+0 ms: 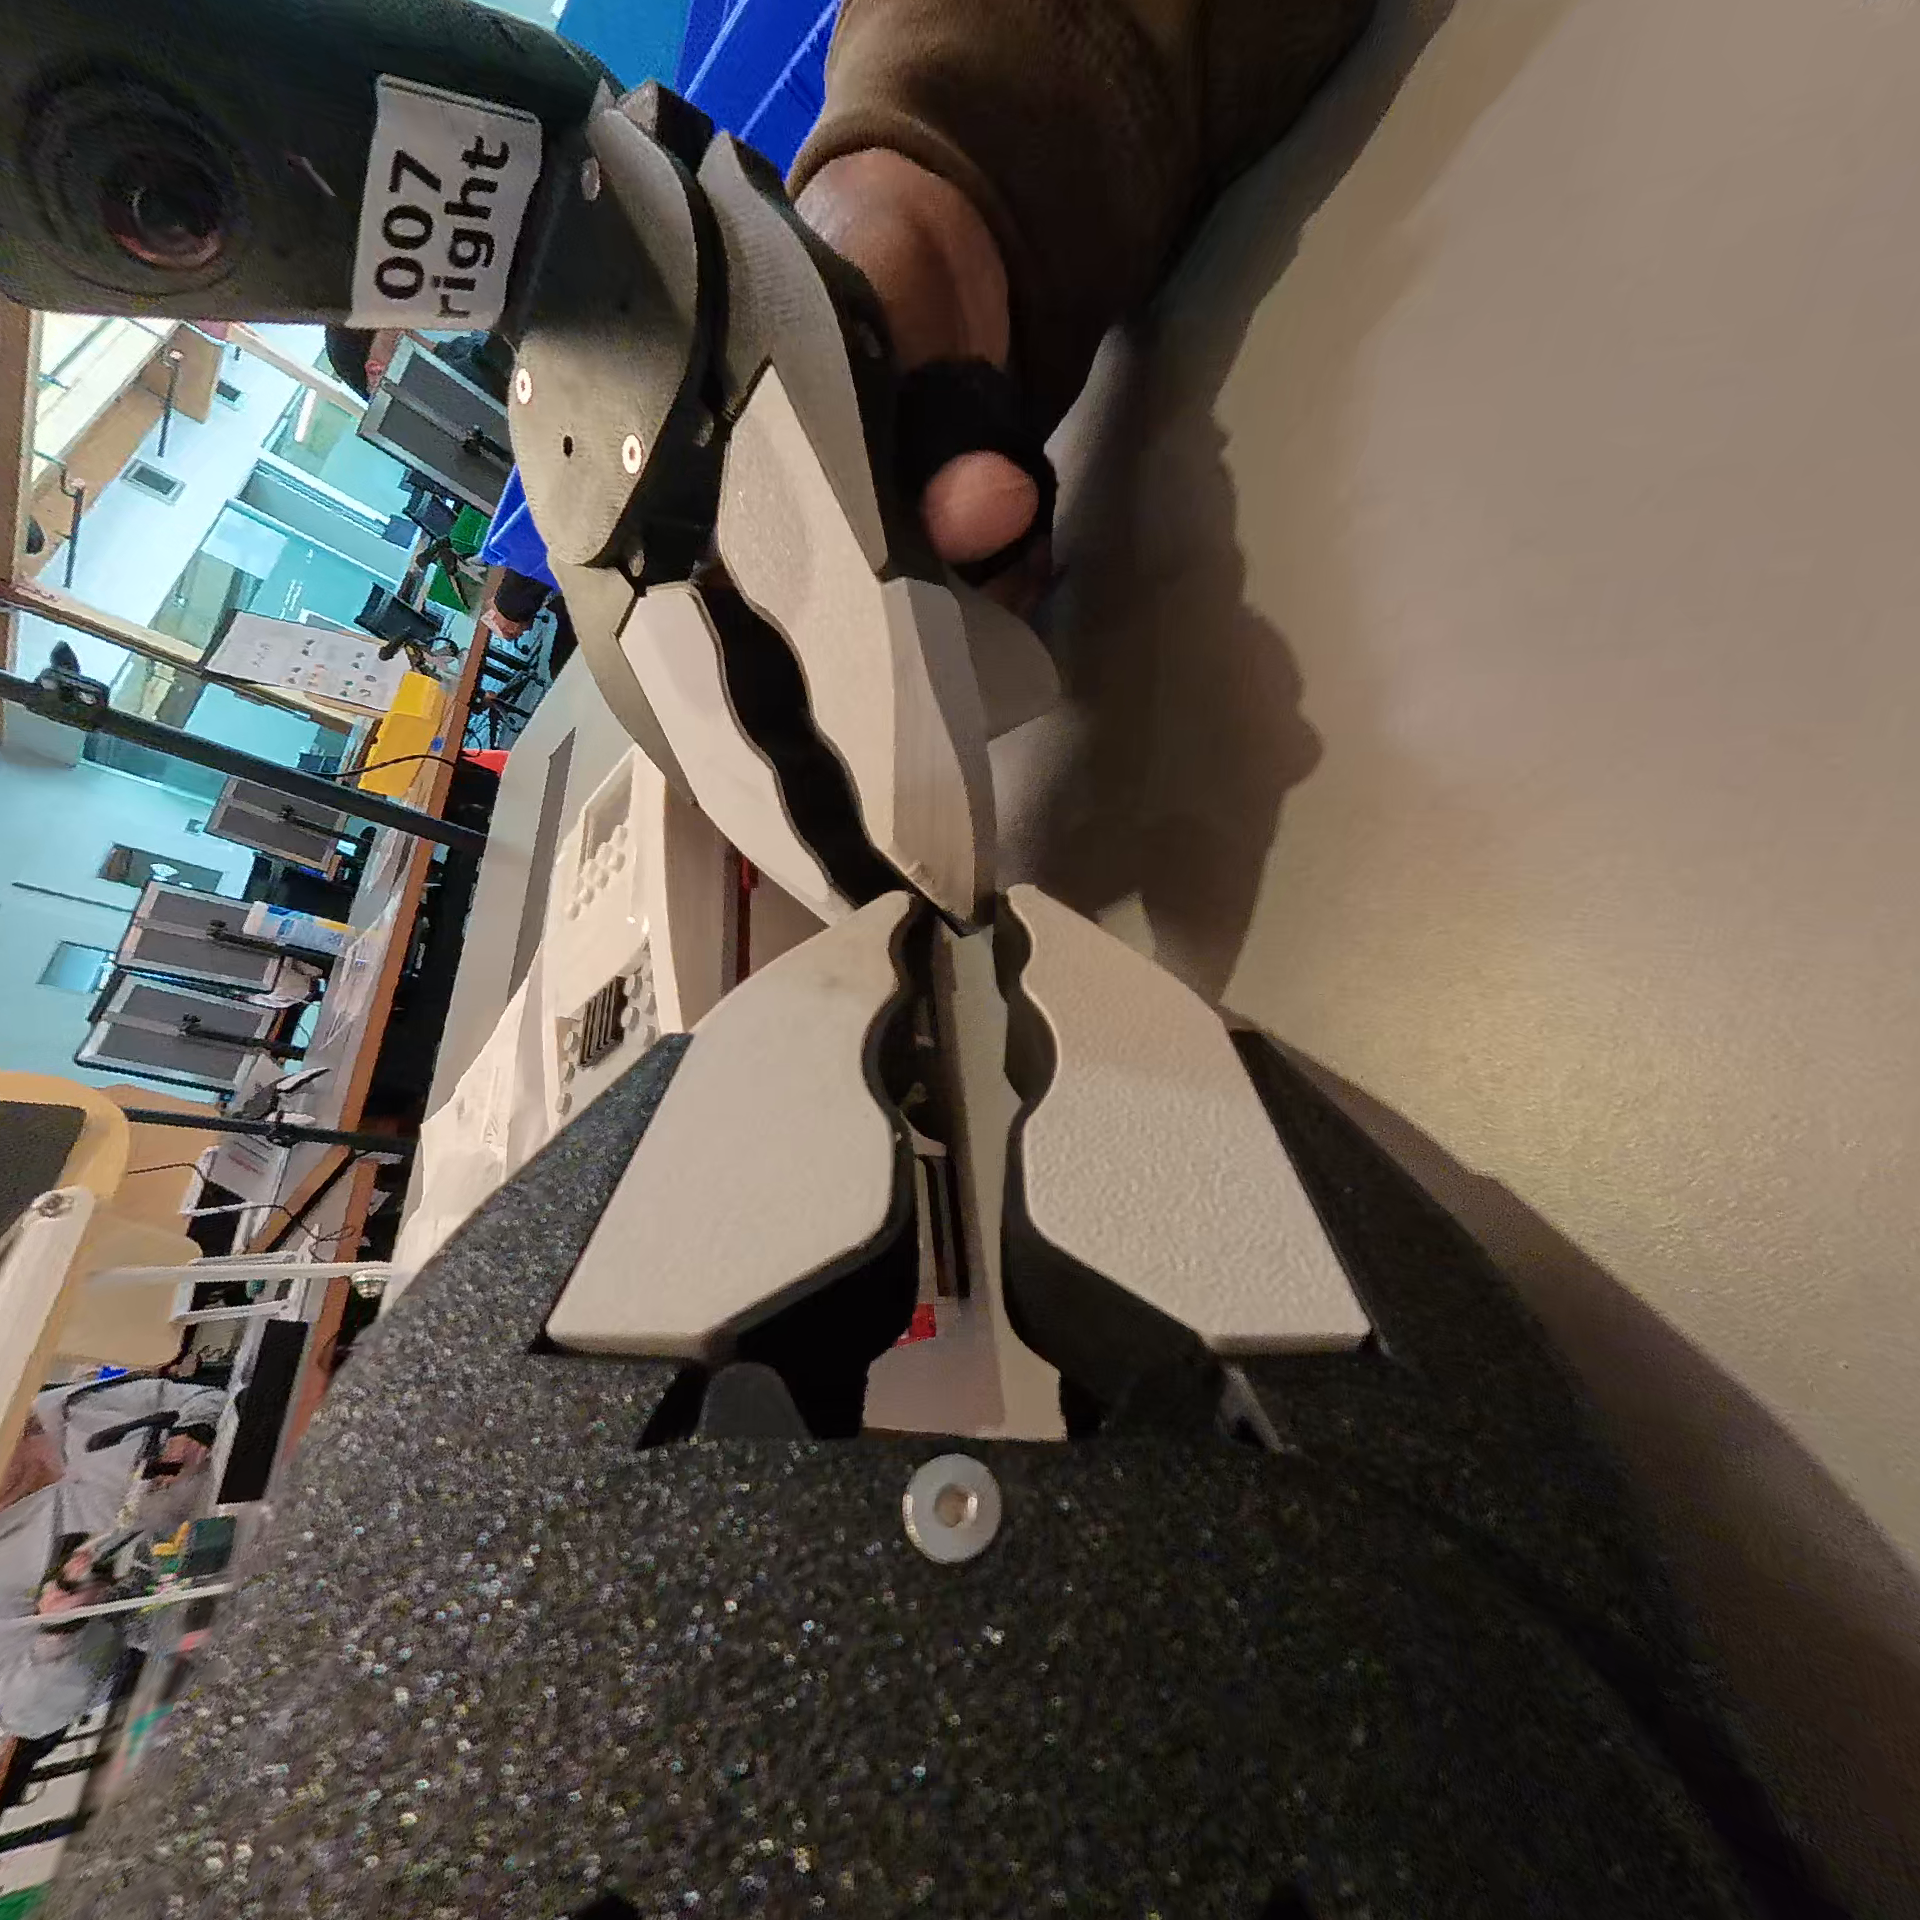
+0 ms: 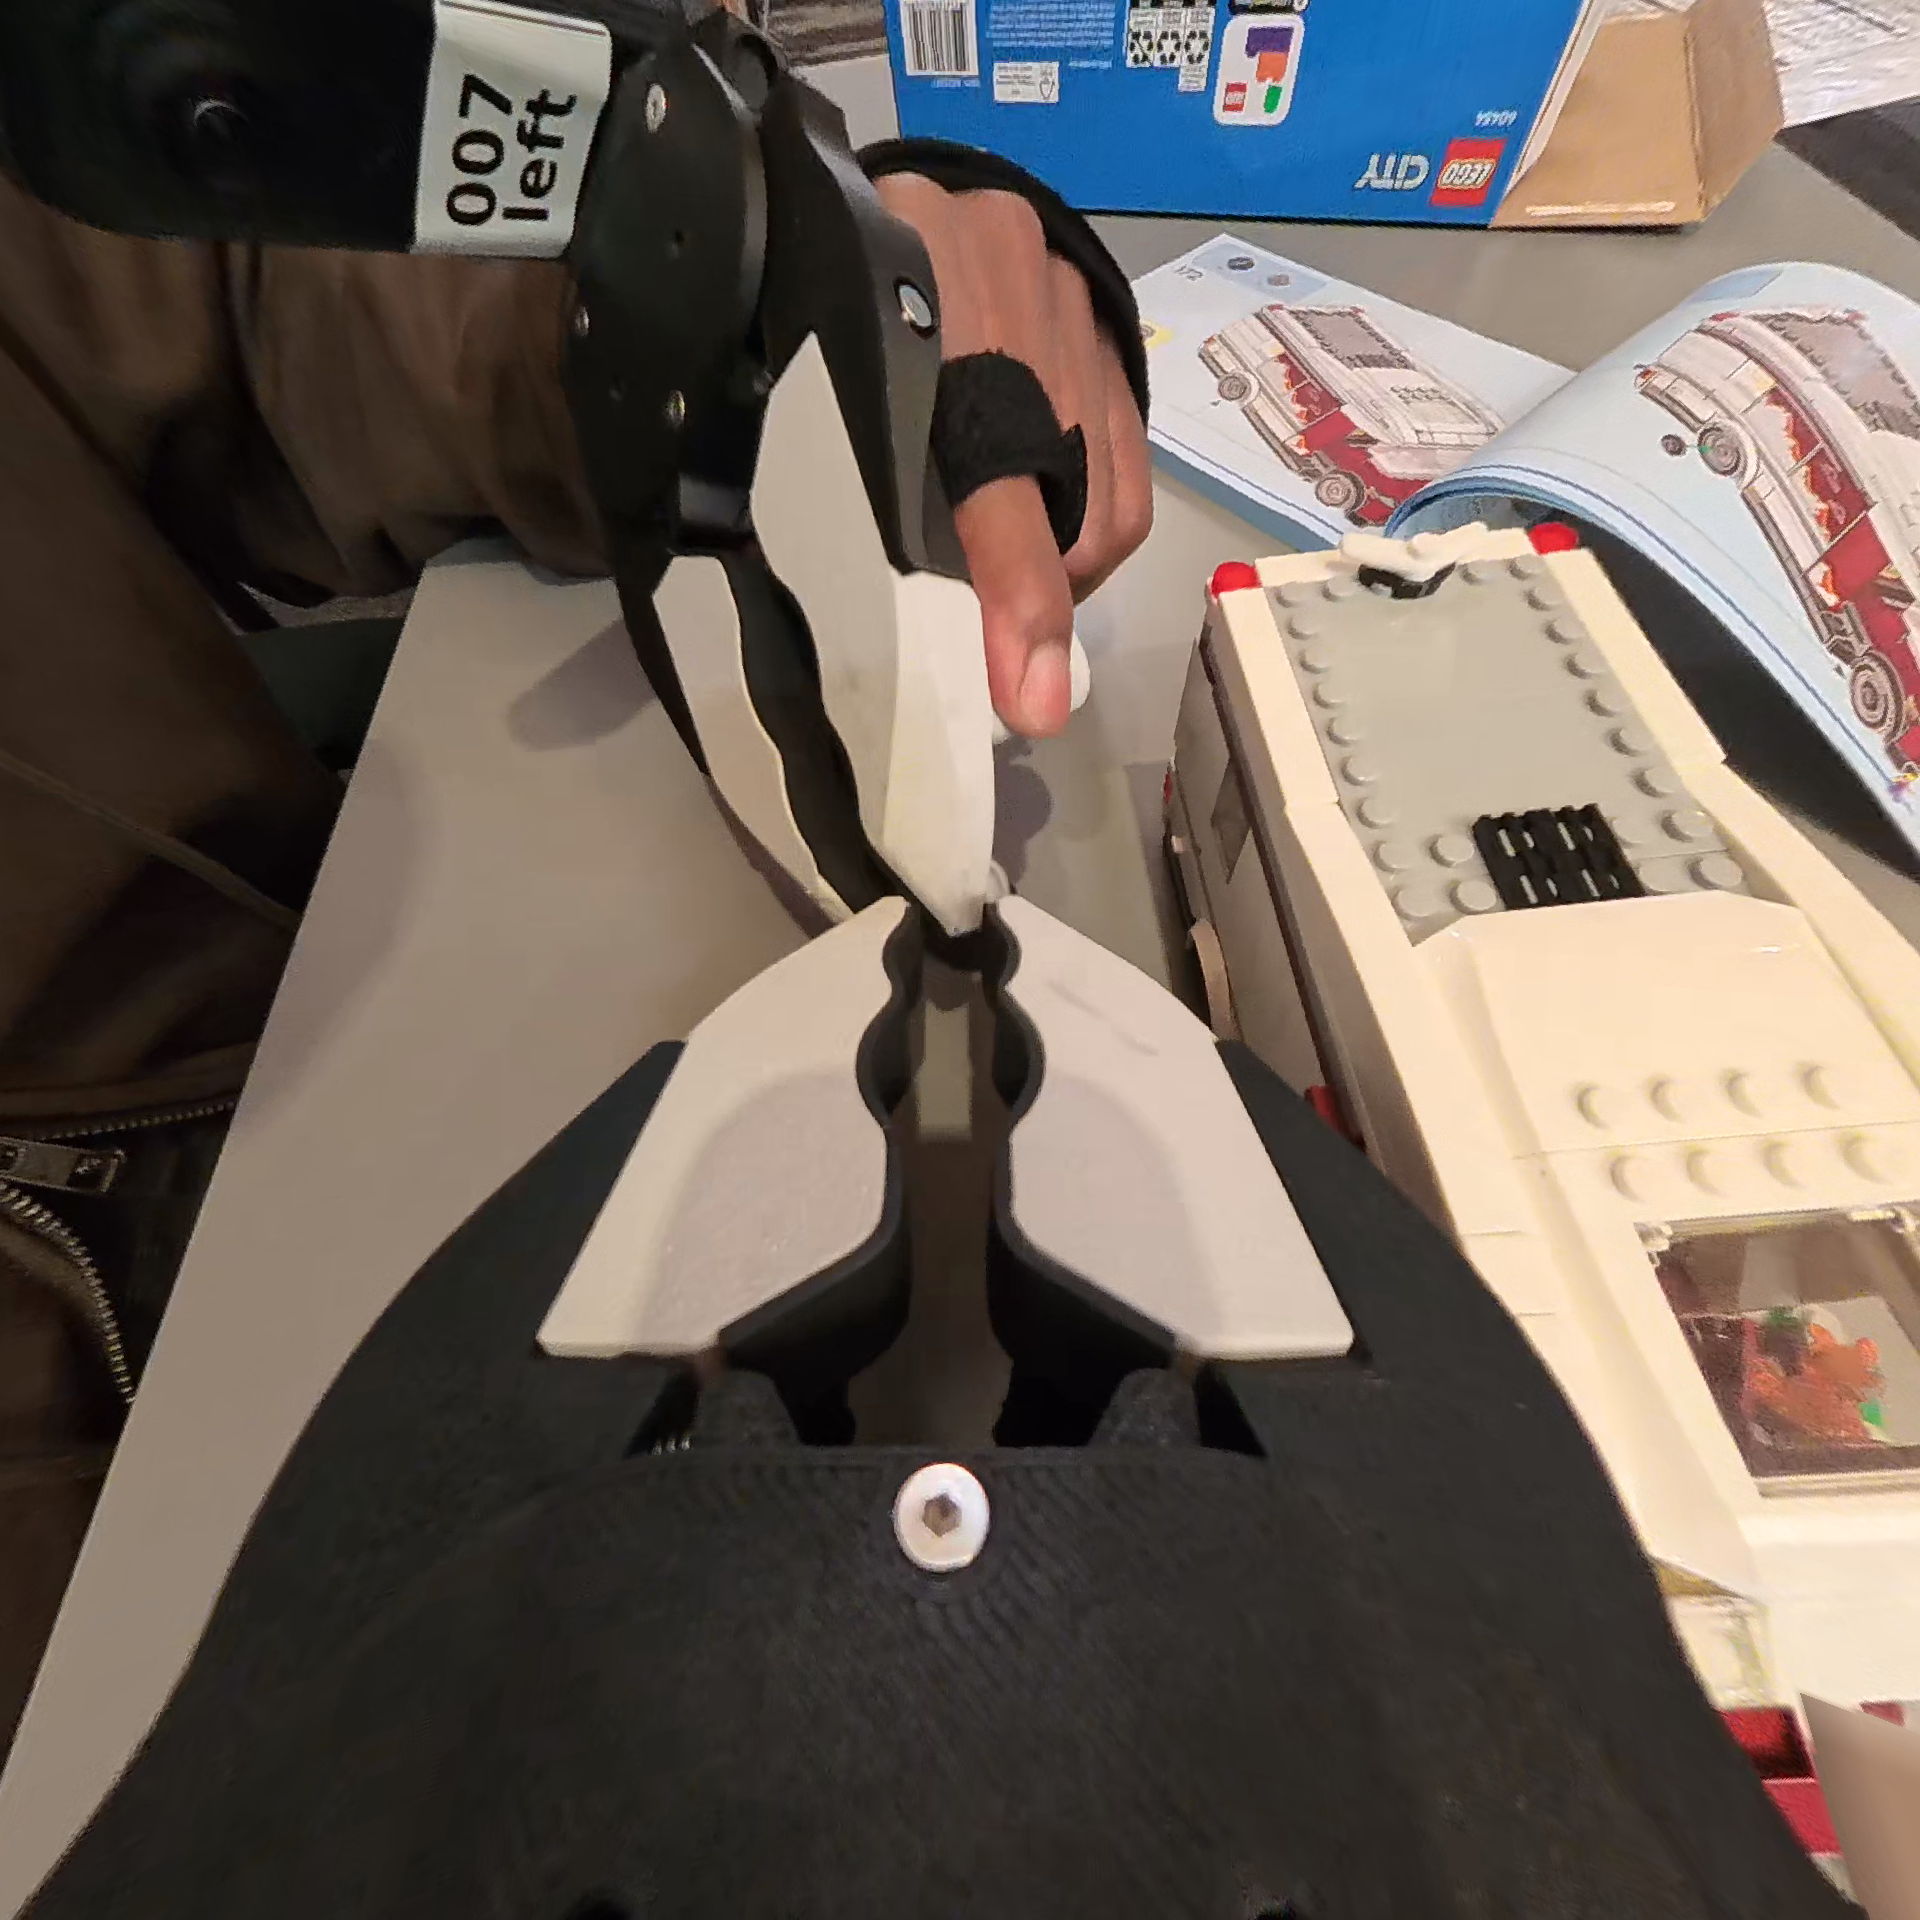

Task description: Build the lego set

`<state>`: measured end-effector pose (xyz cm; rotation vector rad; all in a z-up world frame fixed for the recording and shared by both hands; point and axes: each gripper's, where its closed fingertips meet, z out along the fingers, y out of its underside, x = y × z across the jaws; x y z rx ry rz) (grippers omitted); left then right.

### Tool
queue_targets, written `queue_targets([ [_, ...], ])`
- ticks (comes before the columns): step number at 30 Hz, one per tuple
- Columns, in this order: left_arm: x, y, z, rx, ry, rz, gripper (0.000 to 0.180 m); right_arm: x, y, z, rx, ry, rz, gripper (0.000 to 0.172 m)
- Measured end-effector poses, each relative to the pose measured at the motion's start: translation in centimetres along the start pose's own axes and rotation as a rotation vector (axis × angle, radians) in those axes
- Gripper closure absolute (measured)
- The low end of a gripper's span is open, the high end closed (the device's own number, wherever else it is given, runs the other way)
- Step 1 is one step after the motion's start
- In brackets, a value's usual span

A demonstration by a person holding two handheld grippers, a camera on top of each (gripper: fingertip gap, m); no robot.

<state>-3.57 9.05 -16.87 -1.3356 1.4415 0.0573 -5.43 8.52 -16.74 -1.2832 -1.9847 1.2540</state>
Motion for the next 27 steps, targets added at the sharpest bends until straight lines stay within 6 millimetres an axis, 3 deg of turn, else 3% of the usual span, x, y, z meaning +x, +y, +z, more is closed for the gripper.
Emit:
queue_targets([
  [6,0.0,0.8,0.1,-0.016,0.017,-0.072,0.153,0.5,1.2,0.3,-0.06,0.02,0.006,0.158],
  [12,-0.9,0.1,-1.3,0.07,0.043,-0.188,0.147,0.6,1.8,0.6,-0.1,0.054,-0.058,0.153],
  [19,-2.6,0.9,-3.2,0.066,0.044,-0.289,0.147,0.4,2.0,2.1,-0.155,0.14,-0.228,0.139],
  [27,-2.8,1.3,-3.7,0.068,0.143,-0.549,0.148,0.8,2.7,4.2,-0.263,0.194,-0.196,0.132],
])
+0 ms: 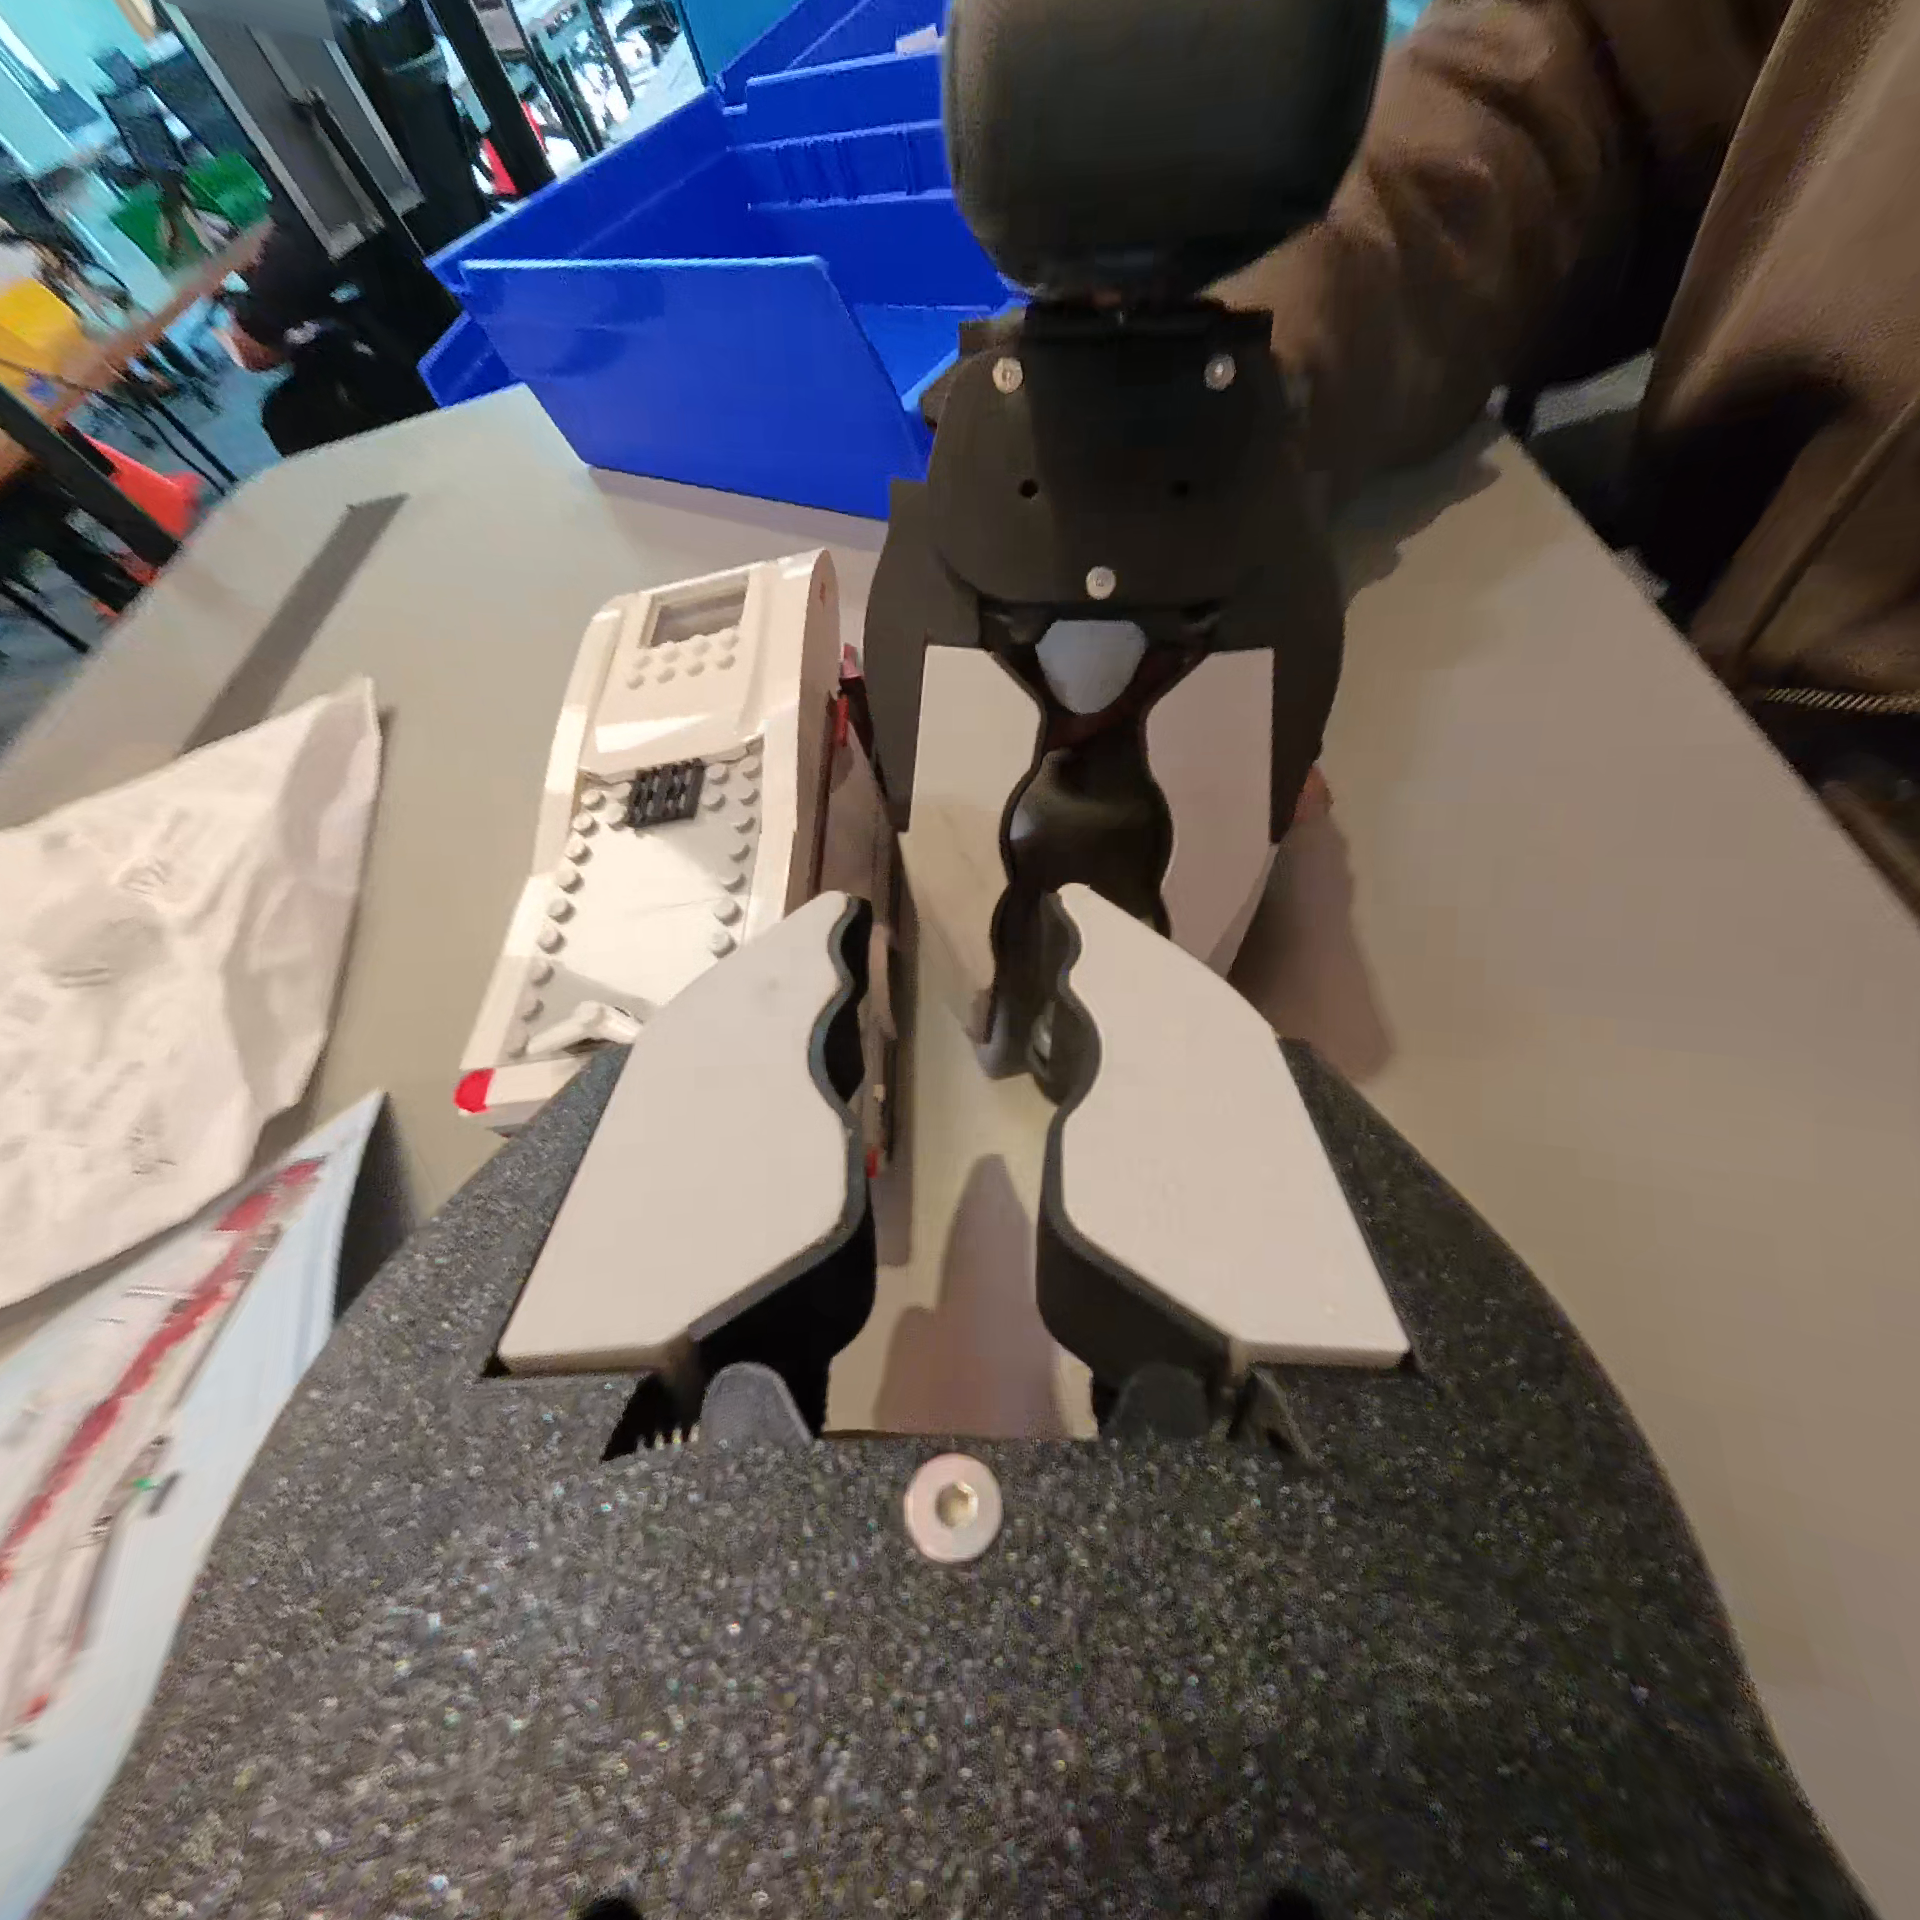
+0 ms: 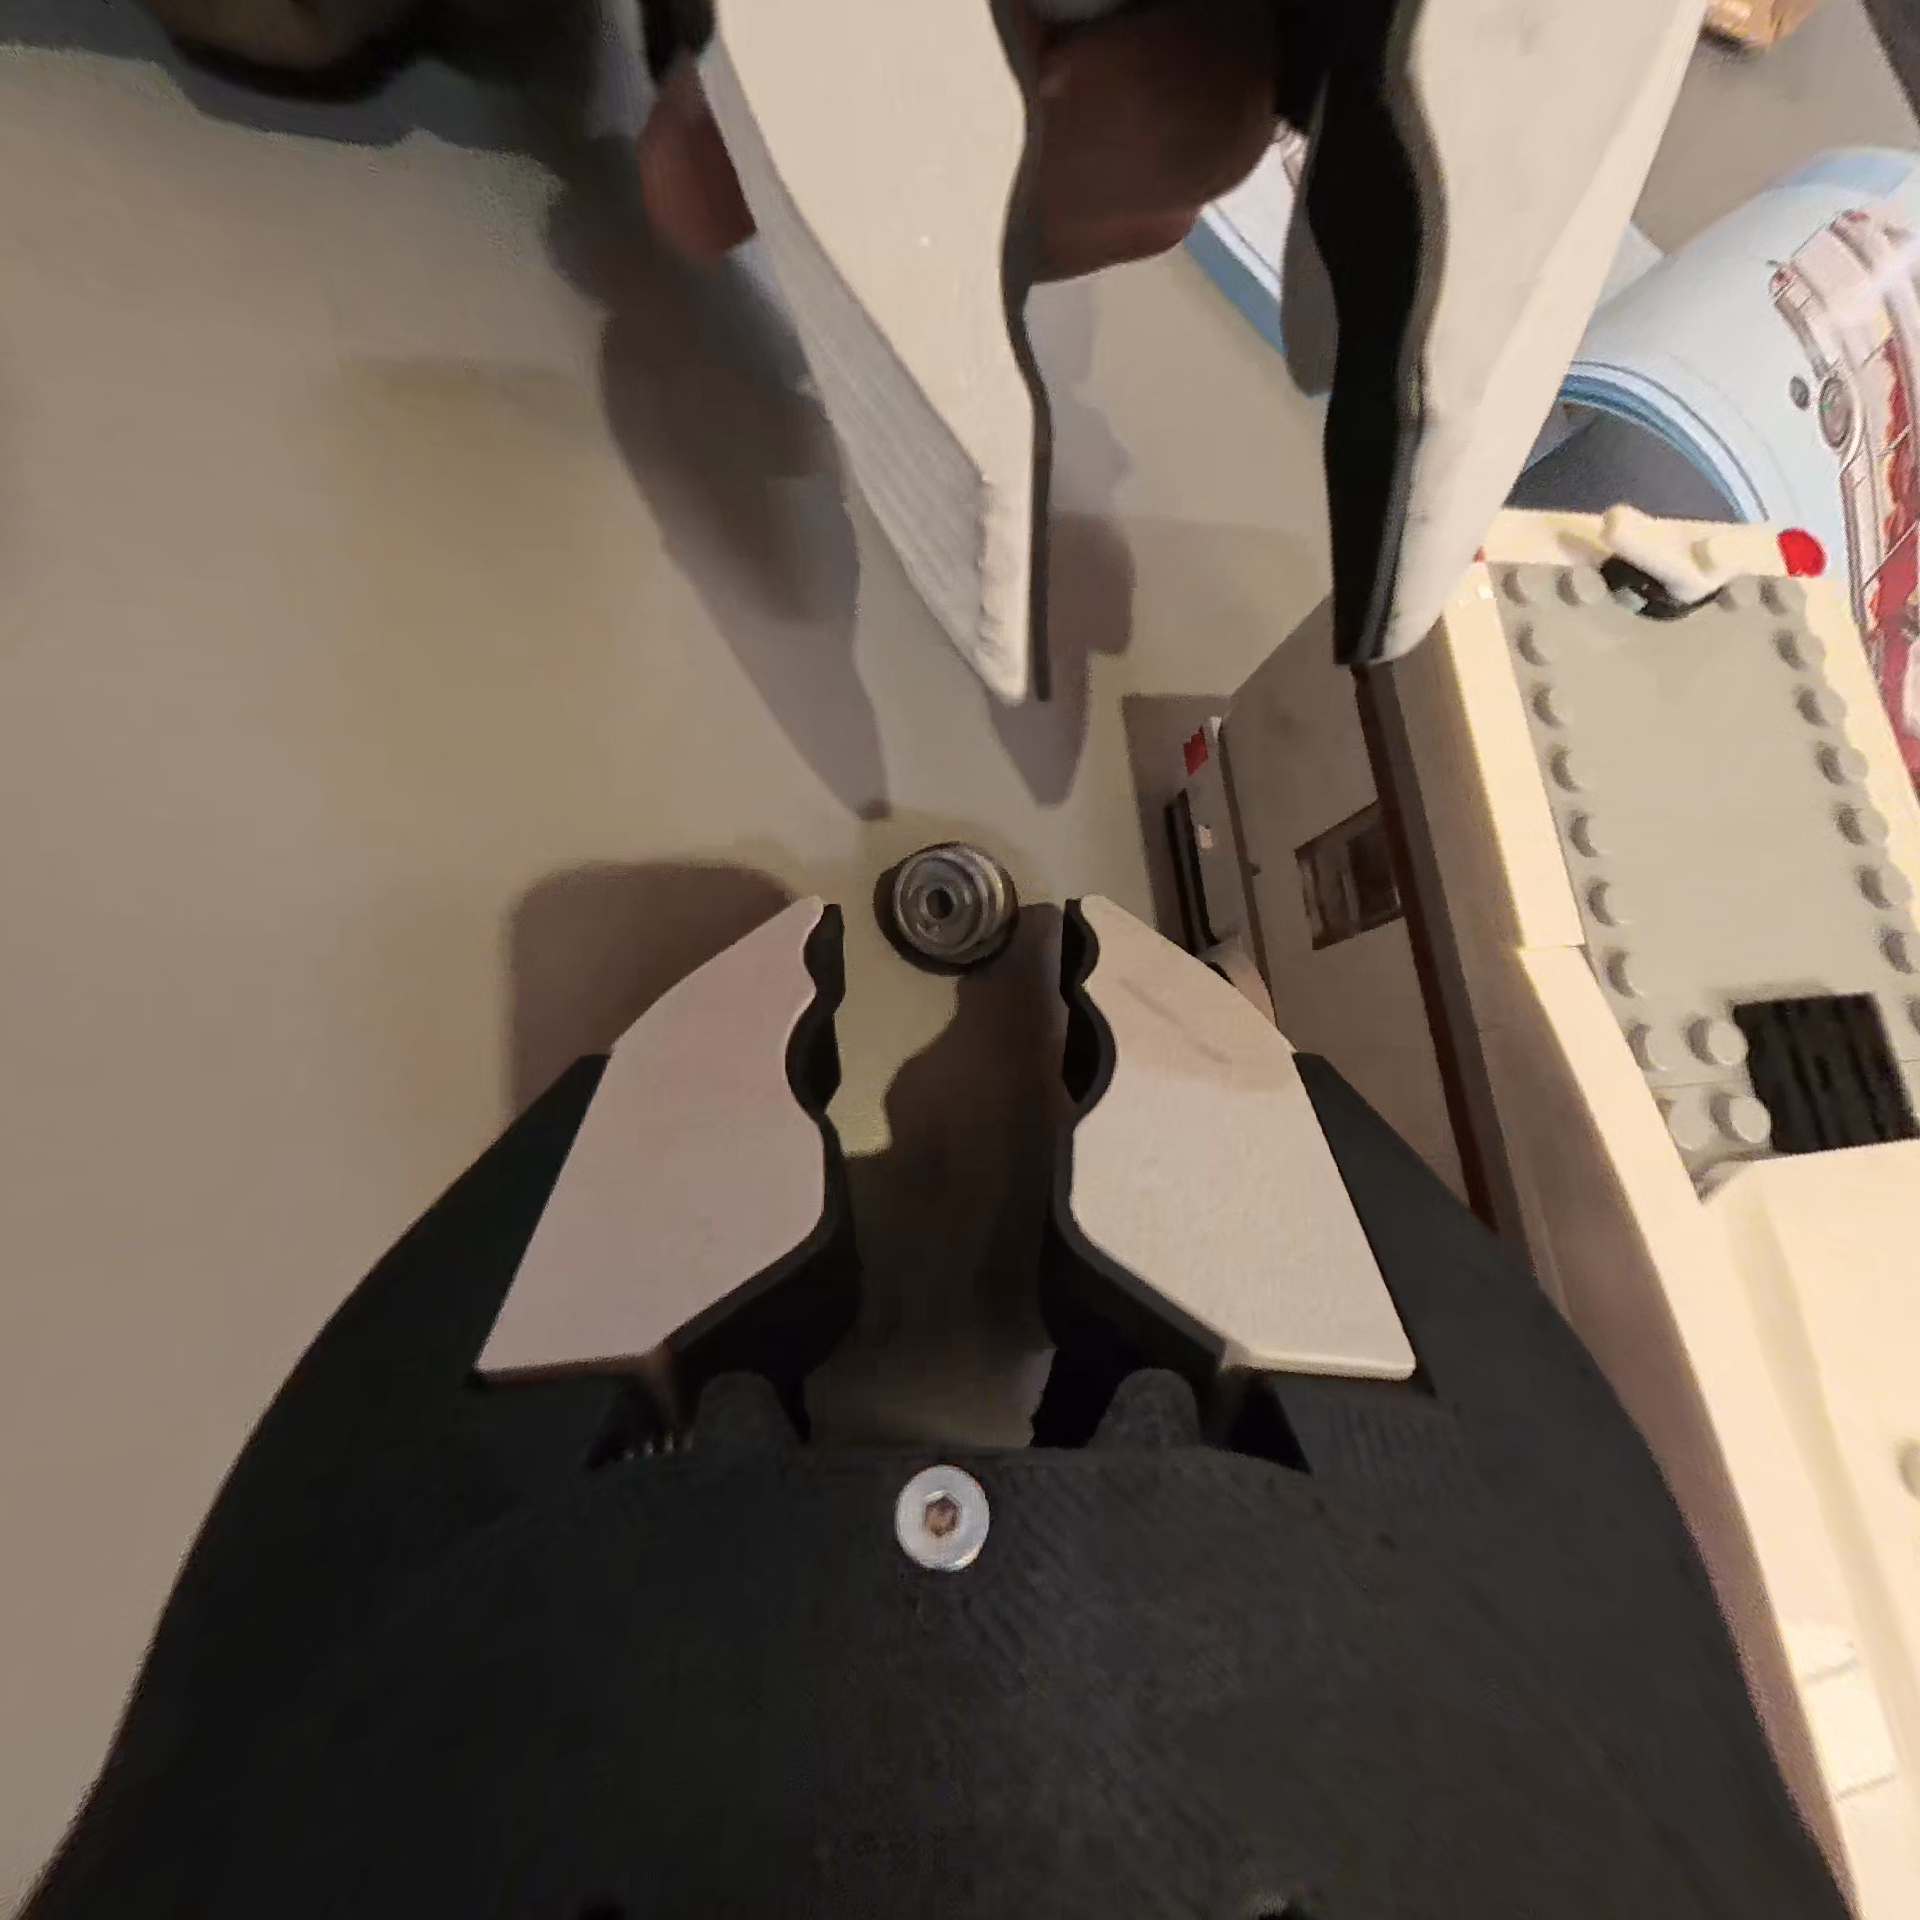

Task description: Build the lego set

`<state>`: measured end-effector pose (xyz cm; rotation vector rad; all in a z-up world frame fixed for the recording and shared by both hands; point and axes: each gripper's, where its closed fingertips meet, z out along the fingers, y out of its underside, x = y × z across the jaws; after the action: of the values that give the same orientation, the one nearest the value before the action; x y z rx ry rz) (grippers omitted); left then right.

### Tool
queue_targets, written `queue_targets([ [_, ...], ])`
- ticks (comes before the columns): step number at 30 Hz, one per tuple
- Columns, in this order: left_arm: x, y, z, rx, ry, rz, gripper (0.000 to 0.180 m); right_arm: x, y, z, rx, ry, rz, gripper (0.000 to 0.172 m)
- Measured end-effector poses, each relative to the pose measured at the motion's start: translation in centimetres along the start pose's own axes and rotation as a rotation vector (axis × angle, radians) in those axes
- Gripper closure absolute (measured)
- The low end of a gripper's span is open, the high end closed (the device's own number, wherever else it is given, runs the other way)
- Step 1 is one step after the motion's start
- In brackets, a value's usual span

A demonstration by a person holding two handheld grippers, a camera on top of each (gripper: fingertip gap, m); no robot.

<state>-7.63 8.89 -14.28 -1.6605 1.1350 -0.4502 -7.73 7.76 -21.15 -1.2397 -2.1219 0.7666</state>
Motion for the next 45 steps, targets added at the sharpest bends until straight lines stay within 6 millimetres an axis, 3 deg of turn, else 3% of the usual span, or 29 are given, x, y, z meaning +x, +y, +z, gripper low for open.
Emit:
queue_targets([
  [5,0.3,-0.7,-0.4,0.045,0.084,-0.183,0.145,0.1,-0.1,0.5,-0.021,-0.001,0.033,0.147],
  [10,0.6,-0.7,-1.0,0.06,0.173,-0.386,0.143,0.6,-0.2,0.1,-0.002,0.067,-0.034,0.148],
  [22,1.3,2.1,0.5,-0.164,0.163,-0.618,0.126,2.2,-3.0,-2.6,0.115,0.32,-0.175,0.148],
  [26,1.2,2.4,1.2,-0.164,0.162,-0.696,0.125,2.5,-3.6,-3.3,0.146,0.375,-0.204,0.148],
  [39,1.2,-0.2,1.1,0.029,0.271,-0.865,0.124,3.1,-4.2,-4.4,0.17,0.488,-0.297,0.149],
  [45,0.9,-0.2,1.3,0.031,0.237,-0.855,0.133,2.8,-4.9,-4.7,0.199,0.512,-0.338,0.149],
])
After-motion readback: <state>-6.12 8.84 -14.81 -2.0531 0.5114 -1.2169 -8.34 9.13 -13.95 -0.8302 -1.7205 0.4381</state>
